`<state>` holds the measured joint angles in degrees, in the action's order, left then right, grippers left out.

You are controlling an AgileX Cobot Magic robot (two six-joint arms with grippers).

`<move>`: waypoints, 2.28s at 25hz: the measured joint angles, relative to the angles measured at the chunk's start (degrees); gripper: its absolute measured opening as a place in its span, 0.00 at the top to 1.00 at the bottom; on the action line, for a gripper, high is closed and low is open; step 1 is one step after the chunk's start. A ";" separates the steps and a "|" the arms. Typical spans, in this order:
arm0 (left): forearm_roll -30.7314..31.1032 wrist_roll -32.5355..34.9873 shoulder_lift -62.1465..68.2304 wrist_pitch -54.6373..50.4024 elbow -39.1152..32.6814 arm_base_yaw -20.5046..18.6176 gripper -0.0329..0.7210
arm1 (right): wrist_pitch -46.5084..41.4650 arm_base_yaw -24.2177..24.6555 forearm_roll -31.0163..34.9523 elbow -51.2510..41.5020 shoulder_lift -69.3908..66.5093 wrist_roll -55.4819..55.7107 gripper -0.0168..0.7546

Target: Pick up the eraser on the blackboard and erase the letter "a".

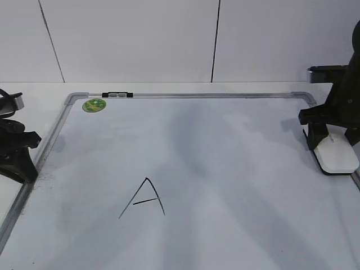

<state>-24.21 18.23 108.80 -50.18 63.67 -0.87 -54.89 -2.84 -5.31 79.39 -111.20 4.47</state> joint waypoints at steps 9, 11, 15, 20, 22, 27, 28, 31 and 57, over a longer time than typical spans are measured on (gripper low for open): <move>0.00 0.00 0.00 0.00 0.00 0.00 0.81 | -0.02 0.00 2.19 0.00 -1.52 -2.76 0.23; 0.00 0.00 0.00 0.00 0.00 0.00 0.81 | -0.02 0.00 2.19 0.00 -1.52 -2.80 0.22; 0.00 0.00 0.00 0.00 0.00 0.00 0.81 | -0.15 0.00 2.19 0.00 -2.00 -2.80 0.21; 0.00 0.00 0.00 0.00 0.00 0.00 0.81 | -2.74 0.00 2.19 2.82 -2.27 -2.80 0.20; 0.00 0.00 0.00 0.00 0.00 0.00 0.81 | -4.59 0.00 2.19 5.30 -2.27 -2.80 0.20; 0.00 0.00 0.00 0.00 0.00 0.00 0.81 | -9.40 0.00 2.19 11.26 -2.27 -2.80 0.20; 0.00 0.00 0.00 0.00 0.00 0.00 0.81 | -10.87 0.00 2.19 12.34 -2.27 -2.80 0.20; 0.00 0.00 0.00 0.00 0.00 0.00 0.81 | -14.07 0.00 2.19 15.17 -2.27 -2.80 0.20; 2.50 -1.32 -0.65 -15.84 14.54 0.00 0.46 | -15.12 0.00 4.64 17.26 1.57 -3.36 0.21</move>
<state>-21.70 16.92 108.14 -66.02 78.21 -0.87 -70.02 -2.84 -0.67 96.65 -109.62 1.11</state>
